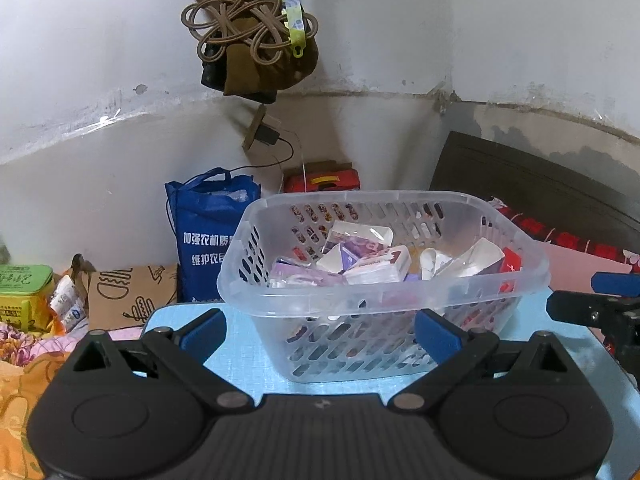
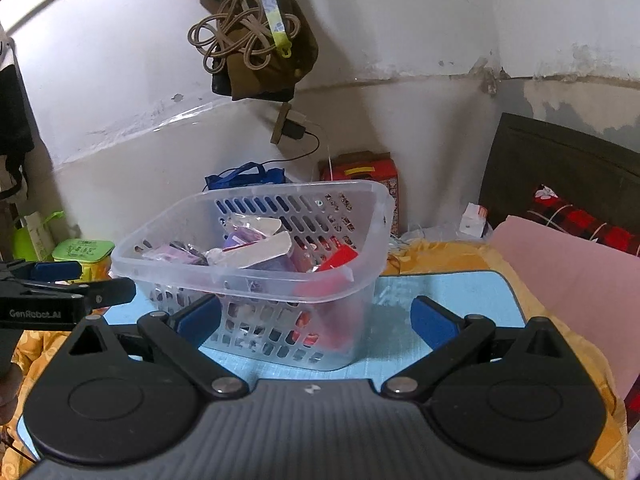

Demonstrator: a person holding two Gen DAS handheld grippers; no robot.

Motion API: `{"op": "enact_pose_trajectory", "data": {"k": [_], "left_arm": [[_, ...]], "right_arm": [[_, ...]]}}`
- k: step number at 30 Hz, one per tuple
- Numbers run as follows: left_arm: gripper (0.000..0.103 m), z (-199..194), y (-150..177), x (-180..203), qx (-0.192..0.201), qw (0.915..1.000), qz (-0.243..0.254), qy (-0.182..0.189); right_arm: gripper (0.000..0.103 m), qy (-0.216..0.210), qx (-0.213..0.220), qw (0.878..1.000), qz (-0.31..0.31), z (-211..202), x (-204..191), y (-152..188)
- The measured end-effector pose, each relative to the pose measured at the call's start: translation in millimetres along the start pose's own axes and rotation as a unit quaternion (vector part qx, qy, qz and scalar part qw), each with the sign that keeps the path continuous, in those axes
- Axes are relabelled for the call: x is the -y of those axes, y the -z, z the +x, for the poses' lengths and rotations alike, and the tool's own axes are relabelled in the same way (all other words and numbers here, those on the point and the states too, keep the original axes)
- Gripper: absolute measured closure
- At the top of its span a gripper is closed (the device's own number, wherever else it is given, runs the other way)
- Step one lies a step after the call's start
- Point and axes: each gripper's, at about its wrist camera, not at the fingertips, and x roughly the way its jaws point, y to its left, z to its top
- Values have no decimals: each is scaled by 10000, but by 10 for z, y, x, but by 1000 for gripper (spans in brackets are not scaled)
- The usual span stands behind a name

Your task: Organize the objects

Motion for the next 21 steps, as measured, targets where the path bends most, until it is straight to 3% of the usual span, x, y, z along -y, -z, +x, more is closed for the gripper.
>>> {"op": "enact_pose_trajectory", "data": {"k": [21], "left_arm": [[2, 50, -14, 23, -77, 9999, -42, -127]], "right_arm": [[0, -57, -5, 9999, -114, 6, -76, -2]]}}
